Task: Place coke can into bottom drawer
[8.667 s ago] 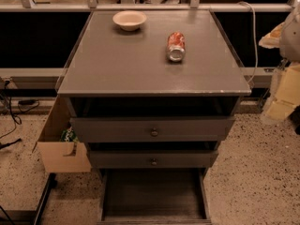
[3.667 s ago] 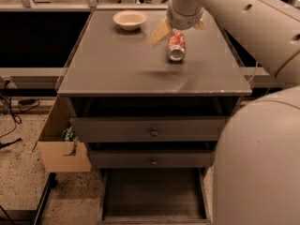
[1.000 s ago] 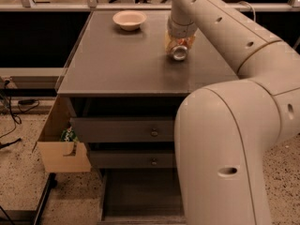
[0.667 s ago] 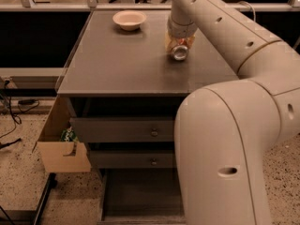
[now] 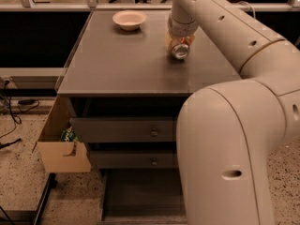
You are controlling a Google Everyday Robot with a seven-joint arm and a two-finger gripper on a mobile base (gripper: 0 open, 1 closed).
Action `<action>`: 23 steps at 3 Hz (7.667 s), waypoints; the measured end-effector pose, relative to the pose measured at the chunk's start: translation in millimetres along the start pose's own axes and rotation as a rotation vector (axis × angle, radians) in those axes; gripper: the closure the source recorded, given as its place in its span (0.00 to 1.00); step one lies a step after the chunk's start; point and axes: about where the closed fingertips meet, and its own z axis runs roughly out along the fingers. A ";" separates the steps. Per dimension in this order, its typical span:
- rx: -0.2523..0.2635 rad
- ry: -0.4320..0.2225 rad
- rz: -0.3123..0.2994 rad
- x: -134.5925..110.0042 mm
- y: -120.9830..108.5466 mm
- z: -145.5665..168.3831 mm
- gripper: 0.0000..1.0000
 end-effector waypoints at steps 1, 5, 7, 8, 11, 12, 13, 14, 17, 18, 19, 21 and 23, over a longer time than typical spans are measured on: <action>-0.015 -0.047 -0.035 1.0 -8.6 -29.7 1.00; -0.317 -0.124 -0.416 112.5 -79.3 -120.2 1.00; -0.334 -0.130 -0.472 112.8 -73.4 -128.7 1.00; -0.374 -0.181 -0.577 133.4 -72.3 -165.5 1.00; -0.429 -0.339 -0.723 250.6 -62.7 -217.2 1.00; -0.524 -0.349 -0.763 301.9 -46.2 -195.1 1.00; -0.524 -0.349 -0.763 301.9 -46.2 -195.1 1.00; -0.532 -0.337 -0.780 312.1 -41.2 -176.6 1.00; -0.736 -0.427 -0.888 390.1 18.0 -99.4 1.00; -0.810 -0.439 -0.911 416.9 40.3 -75.9 1.00; -0.813 -0.438 -0.914 418.2 41.4 -75.0 1.00; -0.788 -0.423 -1.035 429.9 62.9 -41.0 1.00; -0.712 -0.399 -1.197 440.7 82.6 17.4 1.00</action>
Offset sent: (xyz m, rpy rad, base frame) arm -0.0768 -0.0757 0.1073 0.0424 -0.1823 0.2791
